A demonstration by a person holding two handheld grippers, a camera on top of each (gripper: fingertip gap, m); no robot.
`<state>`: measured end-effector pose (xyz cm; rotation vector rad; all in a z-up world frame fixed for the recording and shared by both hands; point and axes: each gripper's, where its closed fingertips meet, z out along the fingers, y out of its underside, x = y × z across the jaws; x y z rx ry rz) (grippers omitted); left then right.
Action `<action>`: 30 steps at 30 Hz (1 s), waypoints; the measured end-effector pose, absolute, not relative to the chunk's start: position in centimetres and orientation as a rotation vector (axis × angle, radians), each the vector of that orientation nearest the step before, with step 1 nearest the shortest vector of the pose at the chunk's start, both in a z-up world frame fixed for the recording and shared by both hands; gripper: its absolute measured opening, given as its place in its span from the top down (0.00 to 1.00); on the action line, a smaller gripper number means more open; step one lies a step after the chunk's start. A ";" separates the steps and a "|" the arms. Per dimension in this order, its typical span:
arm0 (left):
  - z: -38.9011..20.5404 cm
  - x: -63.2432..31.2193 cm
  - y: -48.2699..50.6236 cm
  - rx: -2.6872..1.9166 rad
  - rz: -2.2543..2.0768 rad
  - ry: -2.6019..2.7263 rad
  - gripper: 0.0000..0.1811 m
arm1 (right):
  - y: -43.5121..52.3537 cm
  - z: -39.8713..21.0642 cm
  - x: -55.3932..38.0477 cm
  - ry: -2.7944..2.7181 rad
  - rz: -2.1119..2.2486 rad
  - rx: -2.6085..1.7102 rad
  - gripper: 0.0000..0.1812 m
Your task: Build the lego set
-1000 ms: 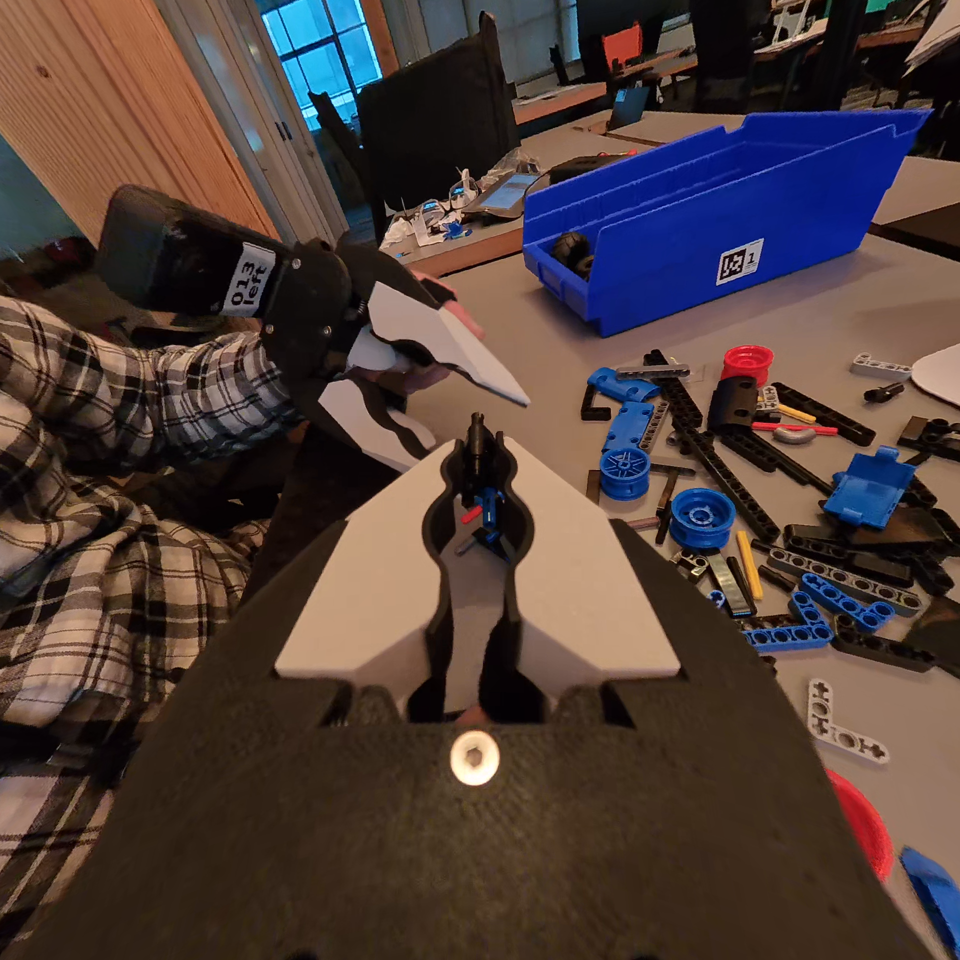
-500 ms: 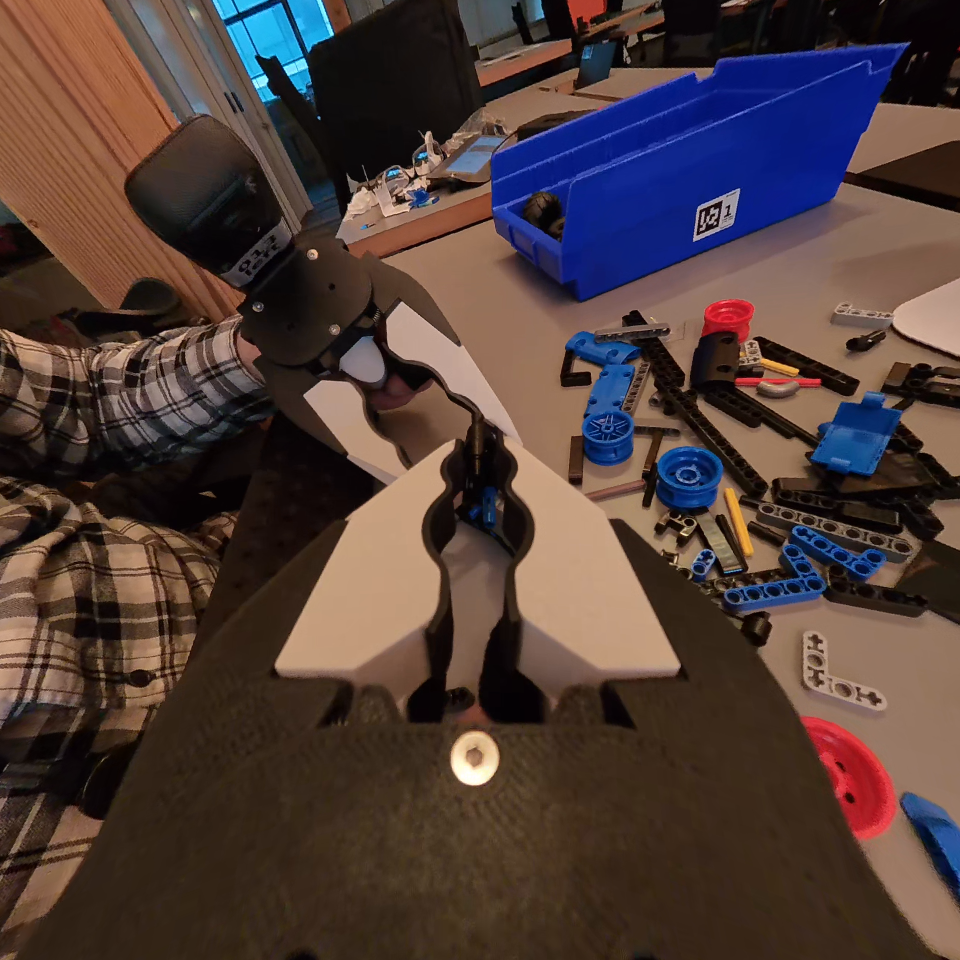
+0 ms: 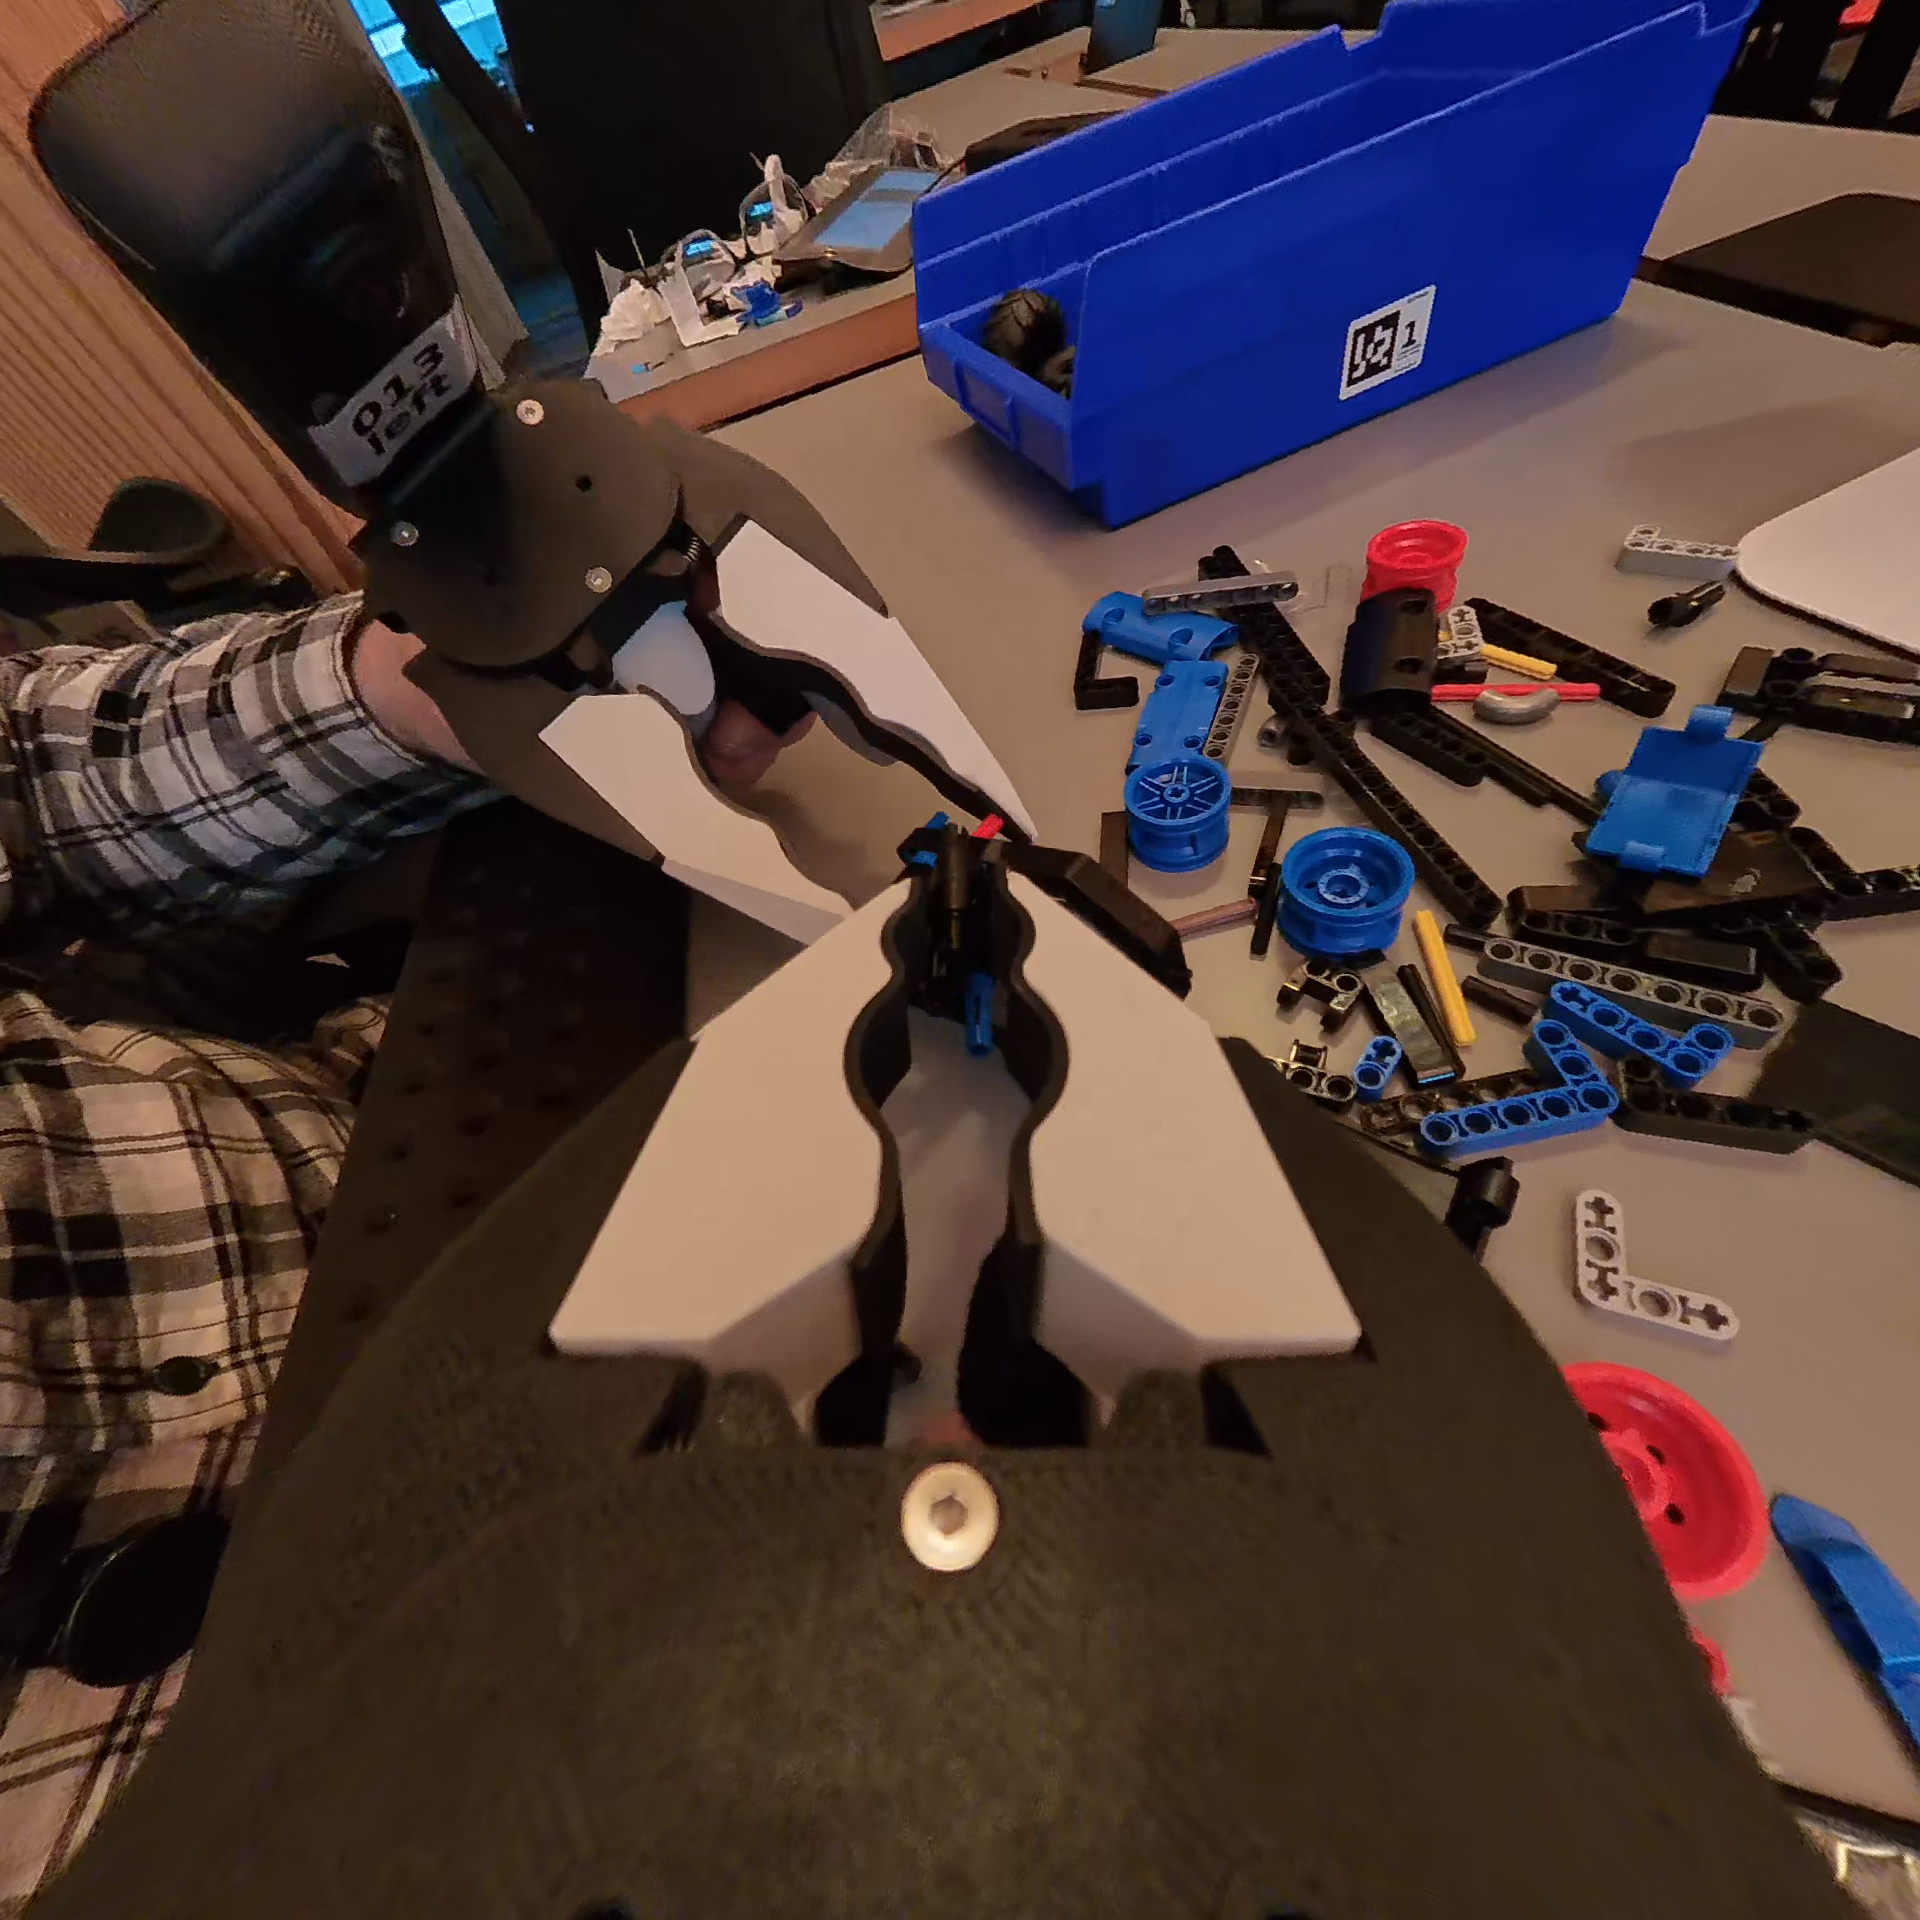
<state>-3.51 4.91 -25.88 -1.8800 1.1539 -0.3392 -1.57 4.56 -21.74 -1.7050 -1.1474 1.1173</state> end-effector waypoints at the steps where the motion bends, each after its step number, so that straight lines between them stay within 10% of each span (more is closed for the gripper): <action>1: -25.8 -3.5 5.0 -1.880 -0.340 1.148 0.78 | 4.7 -21.7 -1.5 -1.138 1.114 -1.705 0.95; 30: -26.2 -3.1 5.5 -1.859 -0.320 1.120 0.78 | 5.9 -21.3 -1.0 -1.077 1.086 -1.693 0.95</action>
